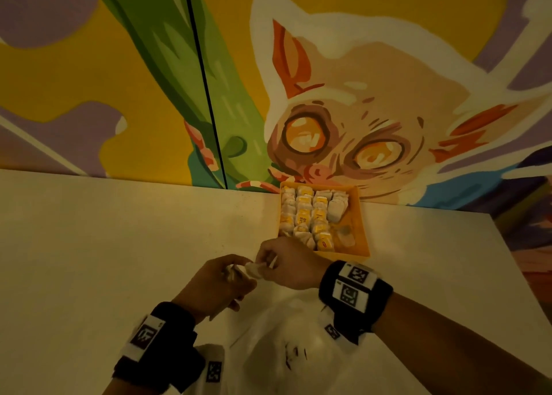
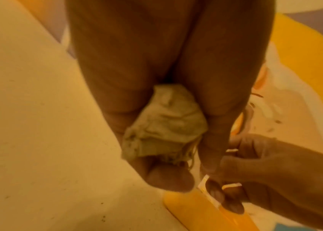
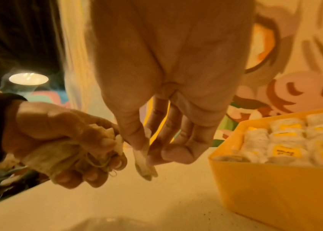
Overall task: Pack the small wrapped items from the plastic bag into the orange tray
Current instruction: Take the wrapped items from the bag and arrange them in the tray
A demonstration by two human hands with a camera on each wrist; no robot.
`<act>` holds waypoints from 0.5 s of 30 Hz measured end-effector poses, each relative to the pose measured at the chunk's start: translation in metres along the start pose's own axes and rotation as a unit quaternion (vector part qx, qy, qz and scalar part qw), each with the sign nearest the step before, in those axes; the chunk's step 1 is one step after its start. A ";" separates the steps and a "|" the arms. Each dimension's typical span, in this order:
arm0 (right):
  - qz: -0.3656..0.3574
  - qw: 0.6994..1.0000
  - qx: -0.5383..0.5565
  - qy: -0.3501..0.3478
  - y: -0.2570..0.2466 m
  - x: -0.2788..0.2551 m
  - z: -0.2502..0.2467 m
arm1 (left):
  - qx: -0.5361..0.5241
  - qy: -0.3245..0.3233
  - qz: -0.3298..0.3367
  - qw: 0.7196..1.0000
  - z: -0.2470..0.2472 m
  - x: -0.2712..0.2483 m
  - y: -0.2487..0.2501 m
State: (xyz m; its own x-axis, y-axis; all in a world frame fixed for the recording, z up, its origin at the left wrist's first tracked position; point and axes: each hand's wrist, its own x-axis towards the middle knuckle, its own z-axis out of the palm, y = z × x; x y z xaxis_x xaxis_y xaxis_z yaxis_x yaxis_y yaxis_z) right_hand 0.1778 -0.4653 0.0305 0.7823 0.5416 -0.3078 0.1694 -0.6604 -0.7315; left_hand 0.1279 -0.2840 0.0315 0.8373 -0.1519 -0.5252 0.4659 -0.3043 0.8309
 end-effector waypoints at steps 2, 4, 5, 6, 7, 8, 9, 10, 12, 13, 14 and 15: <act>0.002 1.000 0.018 0.017 0.003 -0.009 -0.009 | 0.041 -0.017 0.044 0.998 0.008 0.005 0.009; 0.005 0.999 0.037 0.038 0.011 -0.017 -0.018 | 0.085 -0.010 0.094 0.992 0.013 0.013 0.019; 0.009 0.997 0.050 0.050 0.015 -0.022 -0.024 | 0.106 0.000 0.118 0.987 0.016 0.018 0.025; 0.014 0.996 0.063 0.062 0.019 -0.026 -0.030 | 0.126 0.011 0.132 0.983 0.019 0.022 0.032; 0.020 0.994 0.076 0.071 0.025 -0.030 -0.037 | 0.137 0.019 0.142 0.980 0.022 0.027 0.039; 0.027 0.992 0.091 0.082 0.030 -0.034 -0.045 | 0.137 0.024 0.144 0.980 0.026 0.032 0.047; 0.033 0.990 0.102 0.094 0.036 -0.038 -0.053 | 0.128 0.026 0.143 0.981 0.032 0.037 0.054; 0.043 0.988 0.103 0.108 0.043 -0.042 -0.061 | 0.115 0.029 0.136 0.984 0.037 0.043 0.060; 0.080 0.986 0.056 0.137 0.061 -0.048 -0.079 | 0.089 0.039 0.121 0.988 0.049 0.055 0.071; 0.101 0.983 0.009 0.153 0.070 -0.050 -0.088 | 0.080 0.046 0.117 0.989 0.054 0.061 0.075; 0.117 0.978 -0.040 0.167 0.079 -0.052 -0.096 | 0.074 0.053 0.115 0.989 0.059 0.065 0.078; 0.130 0.972 -0.084 0.177 0.088 -0.053 -0.102 | 0.071 0.058 0.113 0.989 0.064 0.069 0.081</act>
State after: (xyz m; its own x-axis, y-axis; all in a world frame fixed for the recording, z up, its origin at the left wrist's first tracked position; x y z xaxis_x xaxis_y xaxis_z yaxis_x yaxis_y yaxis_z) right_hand 0.2124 -0.6053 0.0449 0.9639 0.1518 -0.2189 0.0108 -0.8432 -0.5374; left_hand 0.2050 -0.3794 0.0502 0.9463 -0.1248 -0.2983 0.2259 -0.4049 0.8860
